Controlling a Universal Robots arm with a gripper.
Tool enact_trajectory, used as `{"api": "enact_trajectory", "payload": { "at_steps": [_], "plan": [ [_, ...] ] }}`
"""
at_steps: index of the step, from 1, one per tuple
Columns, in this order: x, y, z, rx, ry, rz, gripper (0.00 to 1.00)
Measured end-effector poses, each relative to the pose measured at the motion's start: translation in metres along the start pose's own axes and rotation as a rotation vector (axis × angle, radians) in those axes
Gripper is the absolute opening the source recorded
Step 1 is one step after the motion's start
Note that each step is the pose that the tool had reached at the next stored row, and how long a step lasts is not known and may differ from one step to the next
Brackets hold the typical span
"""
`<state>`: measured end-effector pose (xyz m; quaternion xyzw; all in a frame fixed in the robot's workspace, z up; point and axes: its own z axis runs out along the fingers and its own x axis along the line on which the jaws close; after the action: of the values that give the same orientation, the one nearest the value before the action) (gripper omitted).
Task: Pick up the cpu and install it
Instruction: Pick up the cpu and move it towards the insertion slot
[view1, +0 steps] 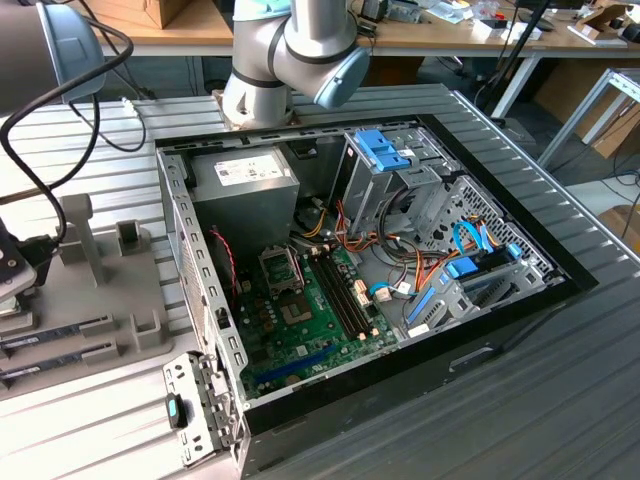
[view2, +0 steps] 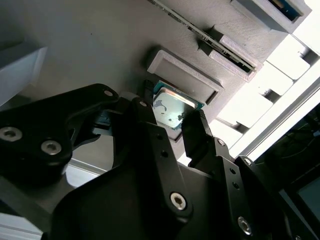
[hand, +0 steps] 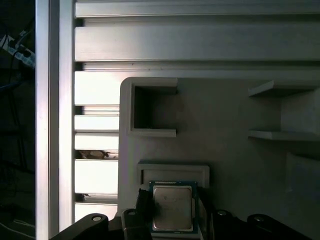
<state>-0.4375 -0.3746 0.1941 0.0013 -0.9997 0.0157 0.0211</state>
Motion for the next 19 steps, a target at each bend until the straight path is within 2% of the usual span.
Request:
{"api": "enact_trajectory", "payload": {
  "at_steps": [10, 12, 13, 19],
  "plan": [
    [0.0, 0.0002, 0.0005, -0.0002, -0.0001, 0.0, 0.47],
    [-0.0001, 0.0002, 0.0007, -0.0003, -0.0004, 0.0, 0.49],
    [0.0, 0.0002, 0.0006, -0.0003, -0.0003, 0.0, 0.55],
    [0.0, 0.0002, 0.0006, -0.0002, 0.0, 0.0, 0.55]
  ]
}}
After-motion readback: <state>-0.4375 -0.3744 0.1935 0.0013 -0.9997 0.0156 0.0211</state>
